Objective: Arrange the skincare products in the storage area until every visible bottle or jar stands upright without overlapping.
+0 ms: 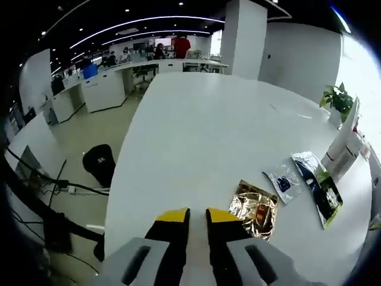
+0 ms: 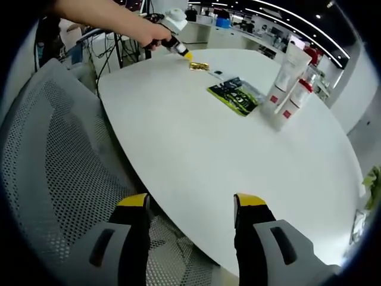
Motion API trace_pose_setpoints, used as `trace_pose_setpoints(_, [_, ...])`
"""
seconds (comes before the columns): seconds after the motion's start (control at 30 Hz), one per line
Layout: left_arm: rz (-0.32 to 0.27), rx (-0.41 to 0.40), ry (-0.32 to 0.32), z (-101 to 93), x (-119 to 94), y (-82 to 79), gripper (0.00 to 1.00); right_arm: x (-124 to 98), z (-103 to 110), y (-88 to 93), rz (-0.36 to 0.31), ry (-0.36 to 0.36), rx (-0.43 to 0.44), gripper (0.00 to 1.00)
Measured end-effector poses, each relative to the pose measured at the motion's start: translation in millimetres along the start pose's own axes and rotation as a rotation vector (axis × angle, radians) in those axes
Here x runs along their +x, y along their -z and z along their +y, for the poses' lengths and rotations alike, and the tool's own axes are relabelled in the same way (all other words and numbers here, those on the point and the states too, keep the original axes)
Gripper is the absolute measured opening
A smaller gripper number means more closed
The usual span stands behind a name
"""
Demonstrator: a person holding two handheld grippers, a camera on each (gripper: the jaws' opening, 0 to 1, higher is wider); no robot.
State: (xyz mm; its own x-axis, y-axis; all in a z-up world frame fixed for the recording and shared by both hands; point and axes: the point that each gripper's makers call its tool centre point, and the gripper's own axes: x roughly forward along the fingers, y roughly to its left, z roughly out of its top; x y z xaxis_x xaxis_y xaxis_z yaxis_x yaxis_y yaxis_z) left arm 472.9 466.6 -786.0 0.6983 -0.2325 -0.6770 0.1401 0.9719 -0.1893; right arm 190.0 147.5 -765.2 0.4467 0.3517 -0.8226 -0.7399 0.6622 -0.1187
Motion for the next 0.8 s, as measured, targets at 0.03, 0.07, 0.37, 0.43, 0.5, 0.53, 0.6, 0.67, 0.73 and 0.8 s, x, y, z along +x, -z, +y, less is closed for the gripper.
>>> trace_pose_setpoints(0.03, [-0.021,0.014,0.023,-5.7,-1,-4.1,0.35,0,0,-0.2,-0.001,0.0,0.0,0.55])
trace_pose_setpoints(0.07, [-0.044,0.033,0.09,-19.3,-2,-8.1,0.45,0,0,-0.4,-0.002,-0.001,0.0,0.55])
trace_pose_setpoints(0.37, [0.158,0.389,0.224,-55.1,1,28.2,0.56,0,0,-2.1,-0.011,-0.003,0.0,0.55])
trace_pose_setpoints(0.43, [0.137,0.454,0.216,-57.3,8,23.8,0.54,0,0,-2.5,-0.013,-0.002,-0.002,0.54])
trace_pose_setpoints(0.5, [0.163,0.452,0.217,-58.1,10,25.2,0.51,0,0,-2.6,-0.014,-0.004,0.001,0.54])
trace_pose_setpoints(0.53, [0.173,0.455,0.214,-57.2,10,26.2,0.51,0,0,-2.0,-0.011,-0.003,-0.001,0.54])
trace_pose_setpoints(0.6, [0.194,0.485,0.22,-57.9,11,25.7,0.44,0,0,-2.2,-0.012,-0.002,-0.006,0.54])
trace_pose_setpoints(0.67, [0.213,0.515,0.229,-61.6,10,26.4,0.4,0,1,-0.8,-0.005,-0.004,-0.007,0.54])
trace_pose_setpoints(0.73, [0.237,0.514,0.23,-61.1,9,27.1,0.4,0,1,-0.8,-0.005,-0.008,-0.011,0.54])
trace_pose_setpoints(0.8, [0.252,0.516,0.227,-61.3,9,27.7,0.4,0,2,-1.1,-0.005,-0.009,-0.011,0.54])
